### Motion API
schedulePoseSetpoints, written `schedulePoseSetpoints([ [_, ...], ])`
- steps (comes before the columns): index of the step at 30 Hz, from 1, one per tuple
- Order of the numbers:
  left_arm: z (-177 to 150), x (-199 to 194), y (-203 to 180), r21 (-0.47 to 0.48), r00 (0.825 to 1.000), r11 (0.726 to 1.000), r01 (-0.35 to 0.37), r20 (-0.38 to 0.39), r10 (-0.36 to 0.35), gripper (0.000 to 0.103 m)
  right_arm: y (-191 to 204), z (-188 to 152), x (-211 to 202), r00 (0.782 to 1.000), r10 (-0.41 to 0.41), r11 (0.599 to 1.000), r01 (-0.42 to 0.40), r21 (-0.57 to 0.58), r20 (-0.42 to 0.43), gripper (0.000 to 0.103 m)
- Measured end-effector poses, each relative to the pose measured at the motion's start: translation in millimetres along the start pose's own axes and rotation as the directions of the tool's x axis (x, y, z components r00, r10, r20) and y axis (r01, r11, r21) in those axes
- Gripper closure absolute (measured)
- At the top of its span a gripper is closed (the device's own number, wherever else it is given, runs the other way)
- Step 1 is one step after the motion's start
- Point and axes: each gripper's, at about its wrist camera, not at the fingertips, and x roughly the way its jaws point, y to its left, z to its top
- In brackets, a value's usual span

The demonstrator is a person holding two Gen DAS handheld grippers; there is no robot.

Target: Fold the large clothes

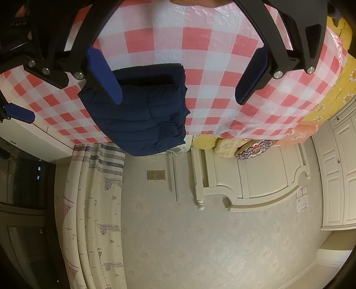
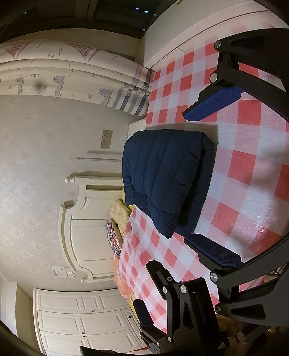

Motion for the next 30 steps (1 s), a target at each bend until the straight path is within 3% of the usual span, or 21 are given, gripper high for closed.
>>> schedulePoseSetpoints([
  [24,-7.3,3.9,-6.3,0.033,1.0,0.999,0.008,0.012,-0.008,0.002,-0.5,-8.7,3.2,1.0,-0.001,1.0,0.001,0.014,-0.013,0.005],
  [27,-7.2,27.6,9.1,0.012,0.997,0.999,0.047,-0.053,-0.047,0.002,-5.4,-14.7,13.9,0.999,0.002,1.0,-0.001,0.03,-0.036,0.005],
  [30,-2.8,60.2,46.3,-0.037,0.992,0.999,0.031,-0.122,-0.035,0.002,-17.1,-19.7,29.6,0.997,0.003,0.998,0.001,0.058,-0.072,0.005],
])
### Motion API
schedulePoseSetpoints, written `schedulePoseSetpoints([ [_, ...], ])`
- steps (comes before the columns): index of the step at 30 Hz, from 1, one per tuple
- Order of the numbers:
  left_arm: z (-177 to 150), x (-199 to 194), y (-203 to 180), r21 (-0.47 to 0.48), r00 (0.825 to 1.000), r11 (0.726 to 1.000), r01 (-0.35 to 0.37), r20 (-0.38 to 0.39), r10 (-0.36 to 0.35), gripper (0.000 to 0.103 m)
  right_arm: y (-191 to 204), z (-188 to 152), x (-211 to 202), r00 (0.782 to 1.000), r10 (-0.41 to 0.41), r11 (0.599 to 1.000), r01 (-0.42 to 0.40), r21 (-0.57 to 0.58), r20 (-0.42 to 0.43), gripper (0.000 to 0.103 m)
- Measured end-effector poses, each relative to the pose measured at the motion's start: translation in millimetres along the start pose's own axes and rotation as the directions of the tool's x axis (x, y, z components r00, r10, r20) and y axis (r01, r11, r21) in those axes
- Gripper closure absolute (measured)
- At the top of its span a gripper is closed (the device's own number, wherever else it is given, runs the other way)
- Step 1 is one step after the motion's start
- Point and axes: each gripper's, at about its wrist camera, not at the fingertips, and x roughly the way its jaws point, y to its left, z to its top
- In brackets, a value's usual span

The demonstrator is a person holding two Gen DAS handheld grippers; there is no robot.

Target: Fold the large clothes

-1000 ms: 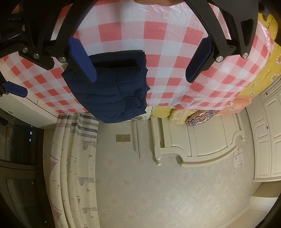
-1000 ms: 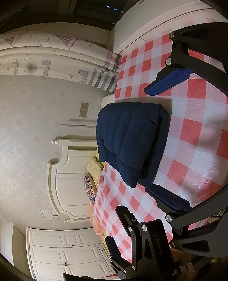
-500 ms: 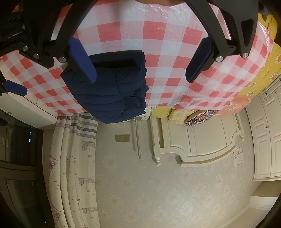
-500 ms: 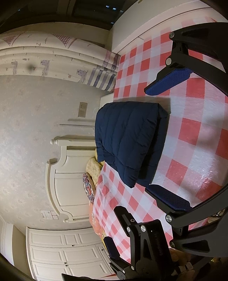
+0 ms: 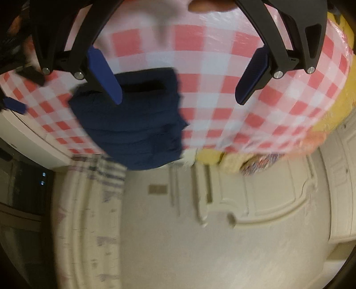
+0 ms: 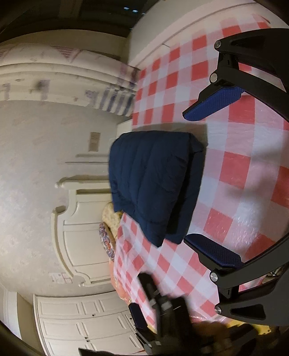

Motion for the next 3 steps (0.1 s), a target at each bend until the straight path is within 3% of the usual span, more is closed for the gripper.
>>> schedulePoseSetpoints([
  [3,14.9,40.5,71.8,-0.088,0.994,0.992,-0.095,-0.071,0.089,0.002,-32.0,3.3,12.9,0.998,-0.06,0.998,0.06,0.014,-0.02,0.005],
])
